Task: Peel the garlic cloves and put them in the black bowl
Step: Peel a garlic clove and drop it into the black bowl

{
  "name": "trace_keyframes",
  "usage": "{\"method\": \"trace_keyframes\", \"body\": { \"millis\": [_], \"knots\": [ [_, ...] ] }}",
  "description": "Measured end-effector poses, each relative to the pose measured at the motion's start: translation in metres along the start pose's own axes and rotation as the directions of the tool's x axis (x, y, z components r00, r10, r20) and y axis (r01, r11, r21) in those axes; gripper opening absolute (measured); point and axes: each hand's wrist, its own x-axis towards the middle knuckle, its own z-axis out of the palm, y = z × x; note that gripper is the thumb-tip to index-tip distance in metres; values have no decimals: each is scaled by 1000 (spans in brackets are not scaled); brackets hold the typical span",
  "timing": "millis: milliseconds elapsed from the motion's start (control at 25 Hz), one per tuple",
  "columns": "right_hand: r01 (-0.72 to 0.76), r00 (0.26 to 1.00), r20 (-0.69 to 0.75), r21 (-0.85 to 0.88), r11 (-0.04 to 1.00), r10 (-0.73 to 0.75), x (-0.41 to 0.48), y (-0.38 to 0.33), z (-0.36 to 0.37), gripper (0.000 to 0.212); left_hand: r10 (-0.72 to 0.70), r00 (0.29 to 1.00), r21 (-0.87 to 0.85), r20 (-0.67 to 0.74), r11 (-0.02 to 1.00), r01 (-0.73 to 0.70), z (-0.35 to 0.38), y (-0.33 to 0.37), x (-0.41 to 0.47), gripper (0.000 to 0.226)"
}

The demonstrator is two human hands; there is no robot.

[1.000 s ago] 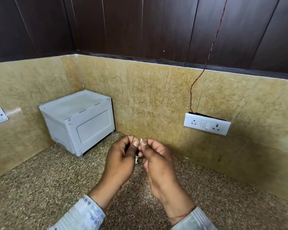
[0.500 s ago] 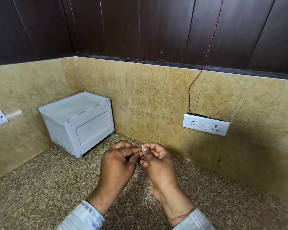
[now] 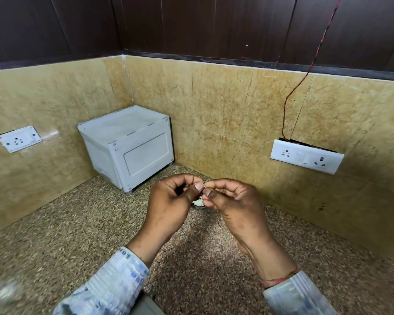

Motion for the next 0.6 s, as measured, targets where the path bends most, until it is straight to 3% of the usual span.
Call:
{"method": "trace_keyframes", "body": {
  "millis": [80, 160, 240, 360, 600],
  "knots": [
    [26, 1000, -1, 1, 1000, -26, -2, -2, 2, 13, -125, 992, -243, 15, 962, 125, 1, -3, -2, 10],
    [20, 1000, 4, 61, 998, -20, -4, -3, 5, 13, -278, 957, -493, 86, 823, 283, 2, -2, -5, 12],
    [3, 1000, 2, 111, 994, -3, -5, -3, 7, 12, -357, 924, -611, 140, 703, 364, 3, -4, -7, 14],
    [-9, 1000, -8, 122, 992, 10, -4, -3, 9, 14, -366, 924, -619, 107, 703, 350, 3, -5, -8, 12],
    [28, 999, -26, -18, 999, -29, 4, 4, 11, 14, -275, 960, -431, 44, 862, 267, -5, -12, -9, 11]
  ]
}}
